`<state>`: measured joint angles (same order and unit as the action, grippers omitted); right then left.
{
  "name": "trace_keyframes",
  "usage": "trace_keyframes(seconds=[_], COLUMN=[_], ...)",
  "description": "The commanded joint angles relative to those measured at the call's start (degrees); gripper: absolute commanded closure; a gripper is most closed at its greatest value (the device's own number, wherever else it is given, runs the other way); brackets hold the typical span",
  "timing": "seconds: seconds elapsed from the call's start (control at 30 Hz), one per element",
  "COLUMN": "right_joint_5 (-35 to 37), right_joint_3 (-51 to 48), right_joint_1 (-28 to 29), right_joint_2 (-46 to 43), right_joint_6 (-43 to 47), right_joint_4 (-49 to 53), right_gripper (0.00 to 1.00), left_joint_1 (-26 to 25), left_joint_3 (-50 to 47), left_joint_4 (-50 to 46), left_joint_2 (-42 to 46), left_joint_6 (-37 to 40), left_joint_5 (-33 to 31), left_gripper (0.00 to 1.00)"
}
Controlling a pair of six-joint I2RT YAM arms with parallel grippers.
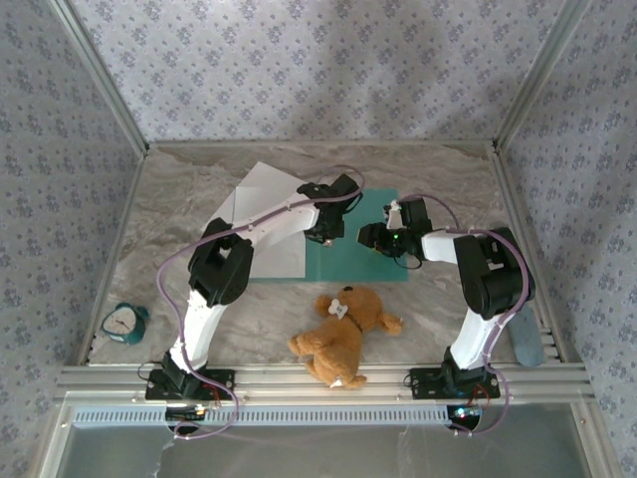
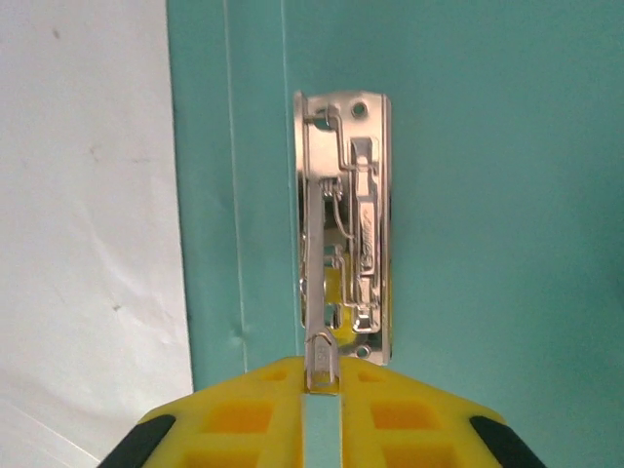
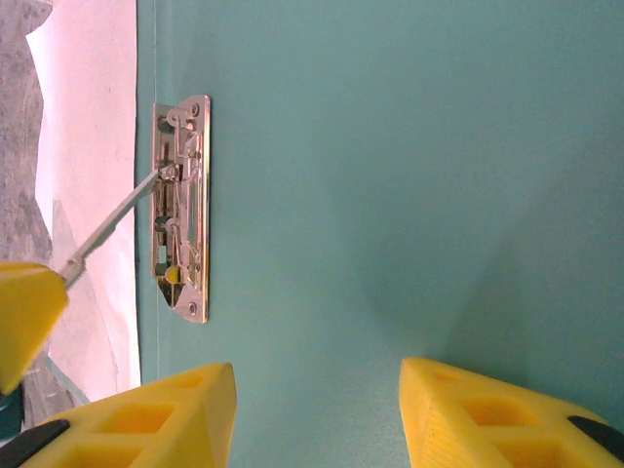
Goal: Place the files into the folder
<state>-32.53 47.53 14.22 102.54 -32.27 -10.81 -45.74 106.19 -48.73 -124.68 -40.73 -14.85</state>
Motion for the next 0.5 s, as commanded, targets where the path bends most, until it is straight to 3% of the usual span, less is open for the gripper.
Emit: trace_keyframes(seconds=[0.0,0.1,0.2,0.47], right_joint_5=[-1.0,-1.1,-1.2,-1.4], right_joint_3=[-1.2,-1.2,-1.2,-0.6], right_joint_1=[0.4,0.2,0.1,-0.3], right_joint_2=[2.1,2.1,2.0,1.9], right_joint_6=[1.3,1.4,1.7,2.1], right_joint_4=[4.1,4.3,4.5,5.2], right_gripper=[0.5,0.5,0.5,0.5], left_joint_1=[0.3,0.3,0.3,0.6], left_joint_3=[3.0,3.1,1.7,-10.1], left_joint_4=[-3.5,-3.6,-3.0,4.6], left_joint_2=[3.7,5.4,7.2,11.6], left_joint_6=[1.4,1.8,1.8,0.9], left_joint_5=[-1.4,-1.8,-1.5,3.6], left_gripper=[0.8,0.69,0.67,0.81])
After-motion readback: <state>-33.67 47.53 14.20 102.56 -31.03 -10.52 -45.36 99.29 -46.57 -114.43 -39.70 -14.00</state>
